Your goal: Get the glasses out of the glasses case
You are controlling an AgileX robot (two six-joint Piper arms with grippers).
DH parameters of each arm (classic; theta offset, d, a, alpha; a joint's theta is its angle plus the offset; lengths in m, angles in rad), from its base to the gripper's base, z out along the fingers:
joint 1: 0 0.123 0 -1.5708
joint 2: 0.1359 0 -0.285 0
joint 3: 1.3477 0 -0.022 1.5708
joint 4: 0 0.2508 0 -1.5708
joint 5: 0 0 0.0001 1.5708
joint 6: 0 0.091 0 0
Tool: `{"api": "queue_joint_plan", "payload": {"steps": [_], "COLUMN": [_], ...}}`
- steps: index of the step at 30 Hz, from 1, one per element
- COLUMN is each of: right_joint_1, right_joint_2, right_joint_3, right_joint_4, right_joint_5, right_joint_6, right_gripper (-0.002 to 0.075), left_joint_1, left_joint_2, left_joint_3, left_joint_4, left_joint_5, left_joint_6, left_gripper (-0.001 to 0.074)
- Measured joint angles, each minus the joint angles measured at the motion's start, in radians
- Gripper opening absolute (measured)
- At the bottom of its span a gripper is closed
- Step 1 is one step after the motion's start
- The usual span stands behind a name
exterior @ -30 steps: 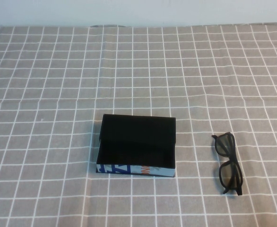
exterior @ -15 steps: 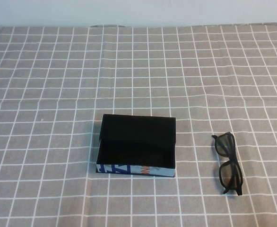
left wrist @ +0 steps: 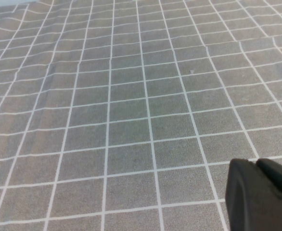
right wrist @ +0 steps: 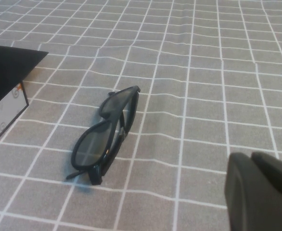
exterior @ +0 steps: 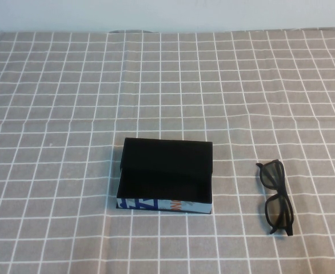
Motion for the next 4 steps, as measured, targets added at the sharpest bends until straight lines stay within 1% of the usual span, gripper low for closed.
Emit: {"api": "queue_joint_plan", "payload": {"steps": [4], "right_joint_1": [0.0], "right_joint_2": [0.0], "right_joint_3": [0.0], "right_joint_4": [0.0], "right_joint_5": [0.0], "right_joint_6": [0.0], "right_gripper": [-0.0018], "left_joint_1": [0.0], "left_joint_2": [0.0], "left_joint_3": [0.0], "left_joint_4": [0.0], "left_joint_5": [0.0], "left_joint_6": [0.0], "left_gripper": [-0.0004]}}
